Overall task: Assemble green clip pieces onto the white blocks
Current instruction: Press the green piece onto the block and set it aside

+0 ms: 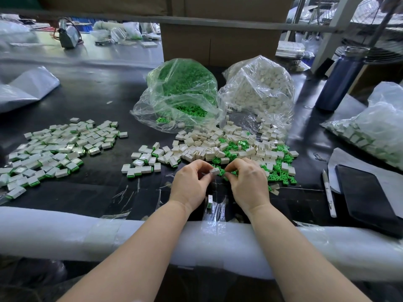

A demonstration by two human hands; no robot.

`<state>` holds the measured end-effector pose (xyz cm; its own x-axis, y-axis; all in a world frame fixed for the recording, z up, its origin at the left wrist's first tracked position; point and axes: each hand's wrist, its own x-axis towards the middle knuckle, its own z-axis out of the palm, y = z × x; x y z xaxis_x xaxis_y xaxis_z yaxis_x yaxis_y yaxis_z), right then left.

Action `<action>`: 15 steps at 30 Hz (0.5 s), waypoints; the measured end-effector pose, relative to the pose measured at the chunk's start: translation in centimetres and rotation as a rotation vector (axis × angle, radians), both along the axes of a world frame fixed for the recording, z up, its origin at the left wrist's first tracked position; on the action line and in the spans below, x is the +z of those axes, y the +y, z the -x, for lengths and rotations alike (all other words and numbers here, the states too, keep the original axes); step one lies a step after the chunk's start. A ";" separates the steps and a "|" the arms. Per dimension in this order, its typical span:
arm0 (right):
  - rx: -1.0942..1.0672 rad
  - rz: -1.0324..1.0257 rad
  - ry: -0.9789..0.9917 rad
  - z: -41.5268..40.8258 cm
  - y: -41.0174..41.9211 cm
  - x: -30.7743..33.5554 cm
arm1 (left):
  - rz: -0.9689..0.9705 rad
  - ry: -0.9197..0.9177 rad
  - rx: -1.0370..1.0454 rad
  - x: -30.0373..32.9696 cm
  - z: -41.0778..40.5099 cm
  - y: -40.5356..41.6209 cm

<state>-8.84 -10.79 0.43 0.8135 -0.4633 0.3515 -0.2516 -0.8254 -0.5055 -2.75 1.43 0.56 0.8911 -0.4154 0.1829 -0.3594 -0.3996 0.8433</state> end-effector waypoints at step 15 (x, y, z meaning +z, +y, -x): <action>0.128 -0.534 -0.281 0.4 0.1 0.9 | 0.303 0.202 -0.146 0.0 -0.2 -0.1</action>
